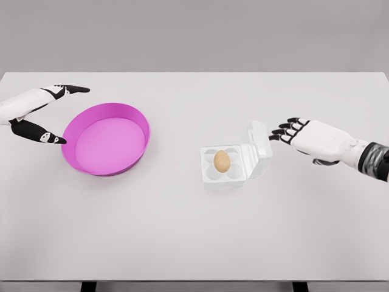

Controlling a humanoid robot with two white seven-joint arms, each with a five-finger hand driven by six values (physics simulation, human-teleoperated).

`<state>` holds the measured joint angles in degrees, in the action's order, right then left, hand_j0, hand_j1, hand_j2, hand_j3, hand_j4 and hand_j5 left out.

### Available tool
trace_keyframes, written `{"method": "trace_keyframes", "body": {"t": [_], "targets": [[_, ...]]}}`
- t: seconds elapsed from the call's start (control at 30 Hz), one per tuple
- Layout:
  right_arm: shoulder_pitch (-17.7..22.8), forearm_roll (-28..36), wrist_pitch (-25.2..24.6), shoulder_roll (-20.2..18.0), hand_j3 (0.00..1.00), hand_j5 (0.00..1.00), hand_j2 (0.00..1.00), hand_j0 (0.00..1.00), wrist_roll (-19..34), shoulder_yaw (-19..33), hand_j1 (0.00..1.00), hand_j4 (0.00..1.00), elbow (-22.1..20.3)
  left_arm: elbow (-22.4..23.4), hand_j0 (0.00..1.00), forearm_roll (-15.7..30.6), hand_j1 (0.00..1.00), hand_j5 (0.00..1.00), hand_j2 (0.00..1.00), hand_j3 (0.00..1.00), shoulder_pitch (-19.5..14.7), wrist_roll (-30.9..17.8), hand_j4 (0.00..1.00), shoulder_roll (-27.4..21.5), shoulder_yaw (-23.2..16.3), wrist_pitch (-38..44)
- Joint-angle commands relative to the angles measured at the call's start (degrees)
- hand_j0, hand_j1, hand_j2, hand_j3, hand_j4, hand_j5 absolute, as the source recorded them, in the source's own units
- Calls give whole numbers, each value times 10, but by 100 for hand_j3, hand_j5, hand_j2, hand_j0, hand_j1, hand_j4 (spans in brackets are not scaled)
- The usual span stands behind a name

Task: Pack egg into the box and close the box lid

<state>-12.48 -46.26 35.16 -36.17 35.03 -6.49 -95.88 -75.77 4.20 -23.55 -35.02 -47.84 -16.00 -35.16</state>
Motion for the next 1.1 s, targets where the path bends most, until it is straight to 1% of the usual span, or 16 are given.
{"method": "trace_keyframes", "body": {"t": [0.0,0.03,0.27,0.33,0.37,0.77,0.97,1.07], "targets": [[0,10,-2,-1,100,100,100,100,0,2,100,100,-17,0,100,4,100,100,100,100,0,0,100,-1,0,2],[1,18,-2,-1,100,100,100,100,0,2,100,100,-25,0,100,4,100,100,100,100,0,0,100,-1,0,2],[2,34,-2,0,100,100,100,100,0,3,100,100,-33,0,100,4,100,100,100,100,0,0,100,-1,0,2],[5,35,-2,1,100,100,100,100,0,3,100,100,-46,0,100,4,100,100,100,100,0,0,100,-1,0,2],[12,35,-2,3,100,100,100,100,0,3,100,100,-47,0,100,4,100,100,100,100,0,0,100,-1,0,2],[11,46,-2,9,100,100,100,100,0,3,100,100,-47,0,100,4,100,100,100,100,0,0,100,-1,1,2],[8,46,-2,37,100,100,100,100,0,-12,100,100,-47,0,100,4,100,100,100,100,0,0,100,-1,1,2],[4,46,-2,40,100,100,100,100,0,-21,100,100,-47,0,100,4,100,100,100,100,0,0,100,-1,0,2]]}}
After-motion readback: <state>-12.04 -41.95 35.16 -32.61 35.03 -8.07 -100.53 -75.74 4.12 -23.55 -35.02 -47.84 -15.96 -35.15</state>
